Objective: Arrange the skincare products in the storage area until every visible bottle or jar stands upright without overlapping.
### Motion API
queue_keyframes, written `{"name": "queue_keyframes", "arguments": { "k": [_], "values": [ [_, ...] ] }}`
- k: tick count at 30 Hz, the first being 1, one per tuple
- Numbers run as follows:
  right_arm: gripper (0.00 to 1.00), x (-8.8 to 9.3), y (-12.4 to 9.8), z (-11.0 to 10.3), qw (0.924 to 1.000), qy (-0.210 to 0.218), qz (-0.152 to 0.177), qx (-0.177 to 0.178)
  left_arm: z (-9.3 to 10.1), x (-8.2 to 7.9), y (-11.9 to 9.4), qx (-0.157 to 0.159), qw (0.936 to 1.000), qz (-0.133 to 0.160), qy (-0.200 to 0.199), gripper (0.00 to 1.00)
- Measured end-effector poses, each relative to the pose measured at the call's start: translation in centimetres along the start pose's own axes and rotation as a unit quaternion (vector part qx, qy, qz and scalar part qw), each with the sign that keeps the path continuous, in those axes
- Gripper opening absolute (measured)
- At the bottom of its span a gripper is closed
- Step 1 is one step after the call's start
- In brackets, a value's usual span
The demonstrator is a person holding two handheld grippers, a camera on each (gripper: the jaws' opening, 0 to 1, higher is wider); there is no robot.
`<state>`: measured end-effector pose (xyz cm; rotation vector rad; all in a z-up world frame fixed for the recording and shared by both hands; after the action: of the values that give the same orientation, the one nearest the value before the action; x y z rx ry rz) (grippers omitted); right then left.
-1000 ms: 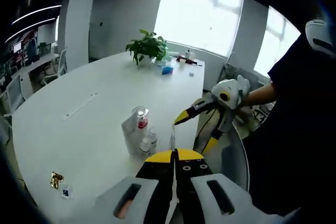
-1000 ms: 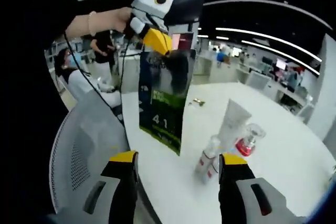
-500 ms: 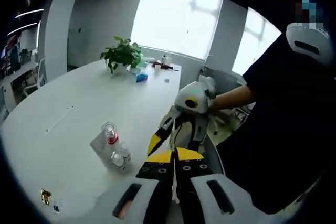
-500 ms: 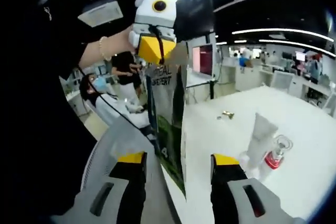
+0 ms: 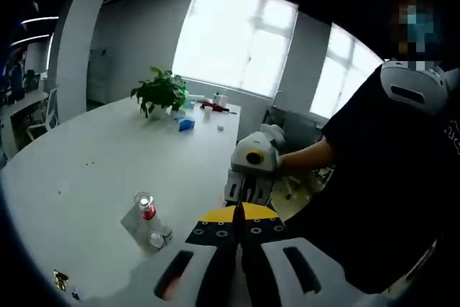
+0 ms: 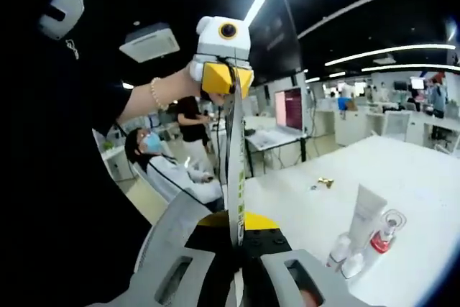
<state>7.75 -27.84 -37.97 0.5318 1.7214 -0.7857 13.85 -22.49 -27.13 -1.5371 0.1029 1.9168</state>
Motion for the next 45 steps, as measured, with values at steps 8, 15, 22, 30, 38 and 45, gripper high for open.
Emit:
{"name": "queue_keyframes", "arguments": {
  "k": [8, 15, 22, 30, 38, 45],
  "values": [
    [0.0, -2.2, -0.9, -0.1, 0.9919, 0.103, 0.074, -0.01, -1.9, 0.8, -0.3, -0.058, 0.9972, 0.035, 0.03, 0.43],
    [0.0, -3.2, -1.1, 0.2, 0.988, 0.128, 0.086, -0.007, -2.2, 3.0, -1.2, -0.056, 0.9883, 0.135, -0.044, 0.38],
    [0.0, -4.5, -0.5, -0.9, 0.9767, 0.18, 0.114, -0.026, -1.6, 5.5, -0.5, -0.046, 0.9765, 0.188, -0.095, 0.35],
    [0.0, -5.6, 0.3, -1.0, 0.9525, 0.255, 0.165, -0.026, -0.3, 6.1, -0.3, -0.03, 0.9628, 0.242, -0.117, 0.25],
    [0.0, -5.1, 1.5, -1.4, 0.9567, 0.247, 0.154, -0.001, 0.1, 7.7, 0.3, -0.044, 0.9656, 0.222, -0.128, 0.1],
    [0.0, -5.3, 2.4, -1.7, 0.9664, 0.21, 0.148, 0.012, 0.6, 8.4, -0.5, -0.035, 0.9581, 0.246, -0.143, 0.0]
  ]
}}
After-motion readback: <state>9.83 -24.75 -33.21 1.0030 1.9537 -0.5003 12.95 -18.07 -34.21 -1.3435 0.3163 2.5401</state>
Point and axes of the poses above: the point that each gripper's makers call its tool centre point, and the gripper's own axes: y roughly forward along the fingers, z roughly to its right, x roughly out of its underside, the point moved 4 cm from there along -y, roughly backward along the fingers, and after that the axes turned 7 degrees about x, right-handed, at the moved point
